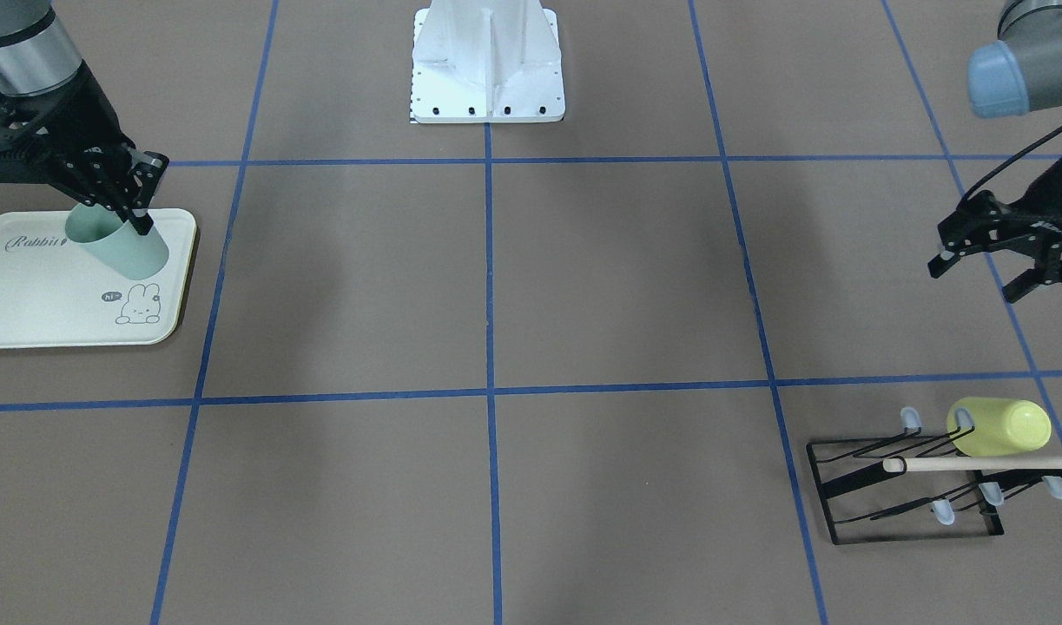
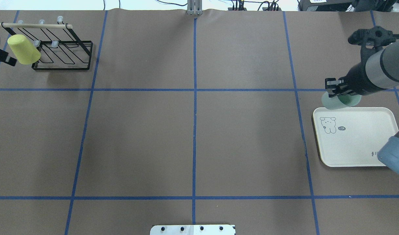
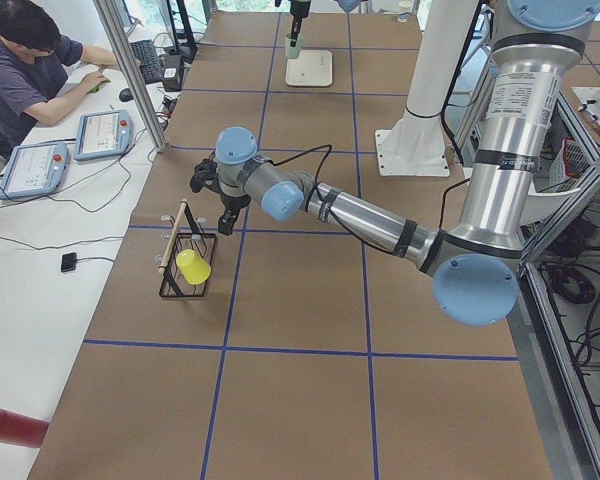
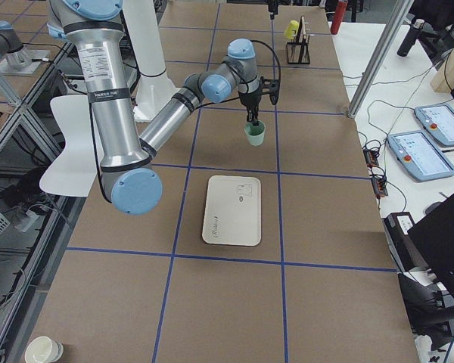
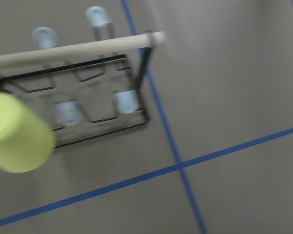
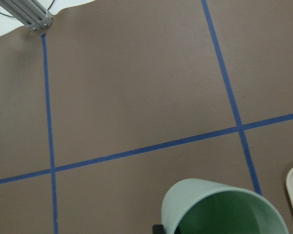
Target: Left arm grabs green cup and hands to right arm on tray
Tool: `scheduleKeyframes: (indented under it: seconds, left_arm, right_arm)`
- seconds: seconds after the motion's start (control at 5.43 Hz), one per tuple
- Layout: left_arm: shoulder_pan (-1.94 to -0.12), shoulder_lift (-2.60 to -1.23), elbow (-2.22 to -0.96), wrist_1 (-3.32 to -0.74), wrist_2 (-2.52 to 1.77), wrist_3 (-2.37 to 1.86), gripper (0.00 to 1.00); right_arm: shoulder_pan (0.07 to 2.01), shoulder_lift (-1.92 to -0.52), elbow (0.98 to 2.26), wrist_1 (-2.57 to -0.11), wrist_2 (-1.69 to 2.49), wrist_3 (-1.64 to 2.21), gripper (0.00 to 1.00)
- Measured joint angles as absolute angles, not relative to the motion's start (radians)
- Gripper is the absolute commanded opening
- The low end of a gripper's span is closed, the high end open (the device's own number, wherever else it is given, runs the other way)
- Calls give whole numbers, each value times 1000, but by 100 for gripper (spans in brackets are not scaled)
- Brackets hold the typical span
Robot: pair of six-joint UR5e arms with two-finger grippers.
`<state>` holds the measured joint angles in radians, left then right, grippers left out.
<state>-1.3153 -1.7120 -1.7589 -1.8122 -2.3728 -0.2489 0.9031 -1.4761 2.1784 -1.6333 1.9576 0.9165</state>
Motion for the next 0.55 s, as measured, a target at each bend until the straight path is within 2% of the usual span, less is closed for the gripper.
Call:
scheduleKeyframes:
  seconds: [0.55]
  left_arm:
    - [-1469, -1698, -1728, -1578, -2369, 153, 100]
  right_arm:
    - [853, -1619, 2059, -1530, 1922, 806, 0]
